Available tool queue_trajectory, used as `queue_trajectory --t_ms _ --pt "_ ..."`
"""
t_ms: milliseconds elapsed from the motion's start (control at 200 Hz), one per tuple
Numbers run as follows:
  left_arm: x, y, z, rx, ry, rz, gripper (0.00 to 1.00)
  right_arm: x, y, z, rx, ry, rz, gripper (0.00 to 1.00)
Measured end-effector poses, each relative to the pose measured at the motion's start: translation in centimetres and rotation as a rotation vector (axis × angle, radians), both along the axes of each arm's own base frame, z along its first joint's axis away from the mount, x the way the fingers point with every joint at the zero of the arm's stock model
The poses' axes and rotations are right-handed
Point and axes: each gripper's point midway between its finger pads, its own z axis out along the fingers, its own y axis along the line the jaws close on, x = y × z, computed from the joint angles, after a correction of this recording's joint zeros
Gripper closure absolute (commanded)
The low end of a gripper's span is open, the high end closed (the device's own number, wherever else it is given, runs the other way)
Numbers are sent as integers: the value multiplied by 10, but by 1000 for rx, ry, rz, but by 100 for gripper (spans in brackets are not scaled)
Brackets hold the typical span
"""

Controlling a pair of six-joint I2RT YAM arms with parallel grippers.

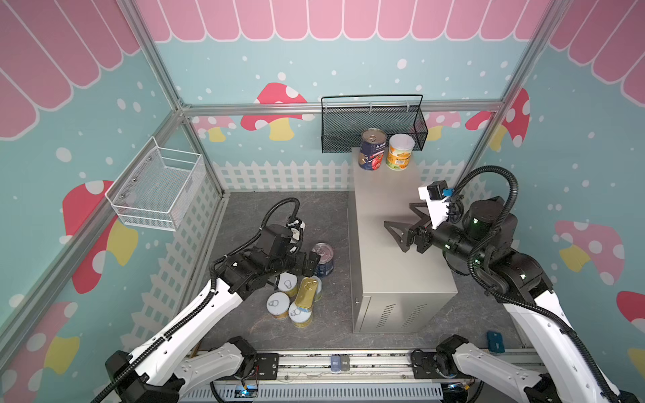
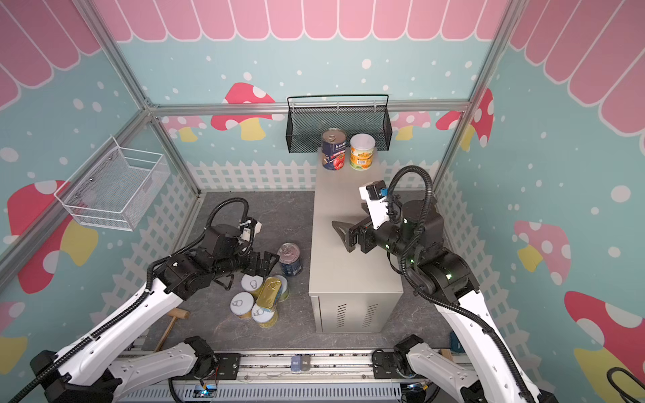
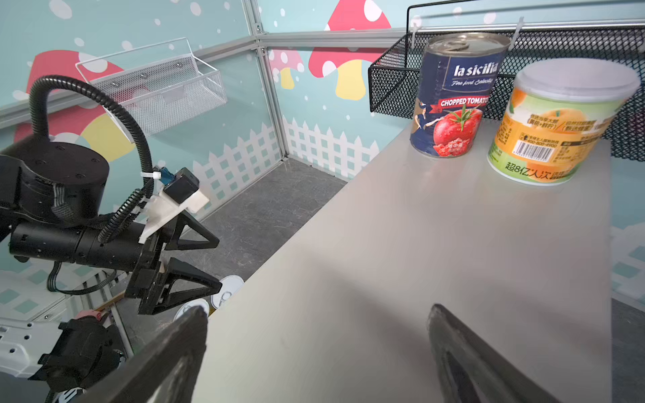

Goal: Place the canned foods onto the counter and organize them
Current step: 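Lower the left gripper over the blue-labelled can on the floor while right gripper moves inward, then close the left gripper around the blue-labelled can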

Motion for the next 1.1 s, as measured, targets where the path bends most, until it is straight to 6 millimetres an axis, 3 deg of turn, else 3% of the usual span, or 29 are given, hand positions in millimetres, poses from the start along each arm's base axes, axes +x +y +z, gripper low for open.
queue_trajectory --t_ms 220,405,520,755,1101 --pt "16 -11 -20 32 63 12 1 6 -1 23 -21 -39 -13 0" --pt "22 -11 -33 77 80 18 1 18 1 10 -75 -12 -29 0" --pt "19 -14 -38 71 109 6 1 29 17 4 -95 16 5 0" --pt "19 -20 -51 69 156 9 1 3 53 -14 -171 28 138 0" --pt "27 -36 -94 127 241 1 1 3 55 -32 -233 28 145 1"
